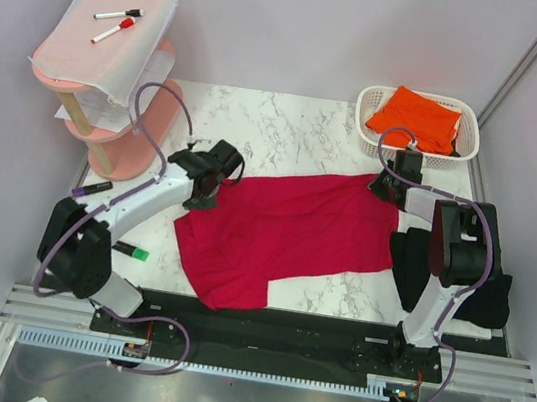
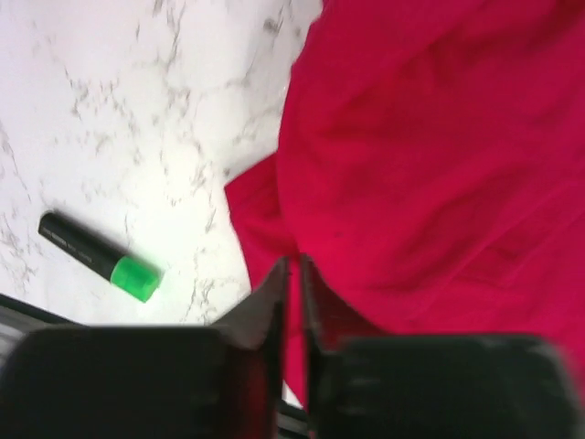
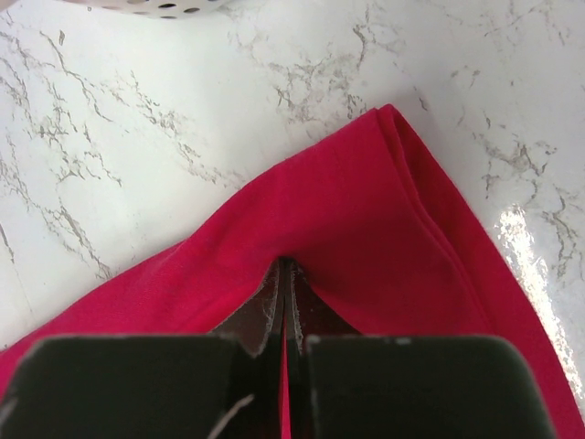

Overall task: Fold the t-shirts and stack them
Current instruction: Fold the flattened tshirt in 1/3 of the way

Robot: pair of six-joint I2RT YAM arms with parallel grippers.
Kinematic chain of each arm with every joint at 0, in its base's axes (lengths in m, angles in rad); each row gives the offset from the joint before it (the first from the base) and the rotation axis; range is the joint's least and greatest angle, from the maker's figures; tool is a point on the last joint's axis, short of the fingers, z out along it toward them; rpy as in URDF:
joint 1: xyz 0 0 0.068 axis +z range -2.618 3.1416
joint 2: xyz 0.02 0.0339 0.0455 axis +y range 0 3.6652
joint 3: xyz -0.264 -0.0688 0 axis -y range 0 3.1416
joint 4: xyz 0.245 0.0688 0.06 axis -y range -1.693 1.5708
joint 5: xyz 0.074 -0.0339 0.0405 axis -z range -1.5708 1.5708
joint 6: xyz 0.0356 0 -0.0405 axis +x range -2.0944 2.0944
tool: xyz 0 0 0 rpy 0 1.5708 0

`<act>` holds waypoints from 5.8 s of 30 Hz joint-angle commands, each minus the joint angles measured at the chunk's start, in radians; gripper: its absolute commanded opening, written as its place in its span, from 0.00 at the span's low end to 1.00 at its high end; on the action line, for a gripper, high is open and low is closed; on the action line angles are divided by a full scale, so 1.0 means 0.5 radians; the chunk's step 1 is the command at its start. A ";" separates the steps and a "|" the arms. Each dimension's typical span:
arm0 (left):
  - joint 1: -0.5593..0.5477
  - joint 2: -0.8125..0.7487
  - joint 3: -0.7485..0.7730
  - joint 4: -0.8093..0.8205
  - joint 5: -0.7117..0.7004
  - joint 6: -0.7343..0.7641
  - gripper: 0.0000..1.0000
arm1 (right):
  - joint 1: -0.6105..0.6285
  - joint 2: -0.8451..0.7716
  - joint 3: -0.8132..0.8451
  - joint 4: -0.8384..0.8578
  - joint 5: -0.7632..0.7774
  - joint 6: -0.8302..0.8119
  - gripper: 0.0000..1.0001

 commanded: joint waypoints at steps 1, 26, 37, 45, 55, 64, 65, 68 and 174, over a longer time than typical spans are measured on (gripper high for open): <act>0.012 0.344 0.327 0.171 -0.203 0.041 0.02 | -0.010 0.099 -0.045 -0.189 0.005 -0.037 0.00; 0.258 0.879 0.625 0.263 -0.253 0.232 0.70 | -0.010 0.120 -0.030 -0.192 -0.047 -0.034 0.00; 0.310 1.127 0.781 0.325 -0.188 0.308 0.02 | -0.010 0.136 -0.021 -0.189 -0.053 -0.034 0.00; 0.365 1.311 1.054 0.325 -0.203 0.379 0.02 | -0.007 0.145 -0.005 -0.189 0.005 -0.043 0.00; 0.491 1.271 1.361 0.319 -0.268 0.480 0.02 | -0.089 0.130 0.001 -0.223 0.202 0.018 0.00; 0.522 1.581 1.830 0.209 -0.277 0.551 0.02 | -0.099 0.329 0.270 -0.213 0.119 0.024 0.00; 0.522 1.606 1.864 0.199 -0.280 0.554 0.02 | -0.096 0.362 0.298 -0.220 0.116 0.018 0.00; 0.525 1.640 1.932 0.162 -0.265 0.563 0.16 | -0.096 0.360 0.348 -0.189 0.082 -0.028 0.02; 0.233 0.615 -0.123 0.451 0.076 0.121 0.89 | -0.246 -0.404 -0.162 -0.511 -0.203 -0.154 0.23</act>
